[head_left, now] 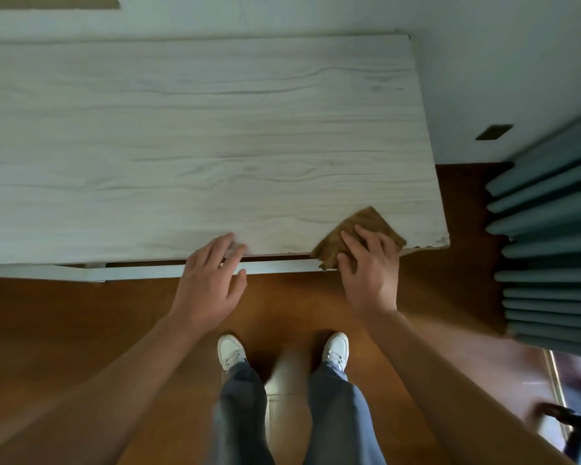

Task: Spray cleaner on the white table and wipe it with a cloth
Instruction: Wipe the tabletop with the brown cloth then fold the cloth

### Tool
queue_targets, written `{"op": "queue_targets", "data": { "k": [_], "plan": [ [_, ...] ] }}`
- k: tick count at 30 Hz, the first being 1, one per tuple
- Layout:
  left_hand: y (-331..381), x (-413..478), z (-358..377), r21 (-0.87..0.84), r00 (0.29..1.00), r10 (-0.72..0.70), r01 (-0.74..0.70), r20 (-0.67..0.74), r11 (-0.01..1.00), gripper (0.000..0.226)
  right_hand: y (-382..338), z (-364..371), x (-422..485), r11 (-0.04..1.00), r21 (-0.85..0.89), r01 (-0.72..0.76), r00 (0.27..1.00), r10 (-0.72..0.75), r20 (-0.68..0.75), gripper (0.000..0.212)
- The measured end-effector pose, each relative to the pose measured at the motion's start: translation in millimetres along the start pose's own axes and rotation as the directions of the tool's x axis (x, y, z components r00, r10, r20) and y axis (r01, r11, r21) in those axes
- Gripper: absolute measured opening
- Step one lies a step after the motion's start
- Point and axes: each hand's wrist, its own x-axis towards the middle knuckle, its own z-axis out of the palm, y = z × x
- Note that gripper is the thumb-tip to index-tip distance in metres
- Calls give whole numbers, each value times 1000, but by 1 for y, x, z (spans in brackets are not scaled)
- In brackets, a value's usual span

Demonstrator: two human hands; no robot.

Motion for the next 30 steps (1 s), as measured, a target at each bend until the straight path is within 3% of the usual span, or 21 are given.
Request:
{"op": "queue_targets", "data": {
  "k": [9,13,18,22,30],
  "plan": [
    [-133,-15,-13,45,983,-160,164,-92,985,55,-102,54,-15,1000,-6,16,999,-17,-42,41],
    [-184,-26,-12,63,984,-164,168,-71,984,57,-151,80,-22,993,5,119,993,-119,-14,43],
    [-185,-28,-5,47,982,-153,159,-107,986,55,-209,98,-29,968,24,251,963,-252,100,45],
    [-180,-28,-4,27,977,-178,182,-115,983,55,-194,90,-26,950,-16,312,943,-307,127,48],
    [-175,-28,-6,15,973,-200,203,-119,979,56,-88,48,-8,982,-62,181,983,-178,44,51]
  ]
}}
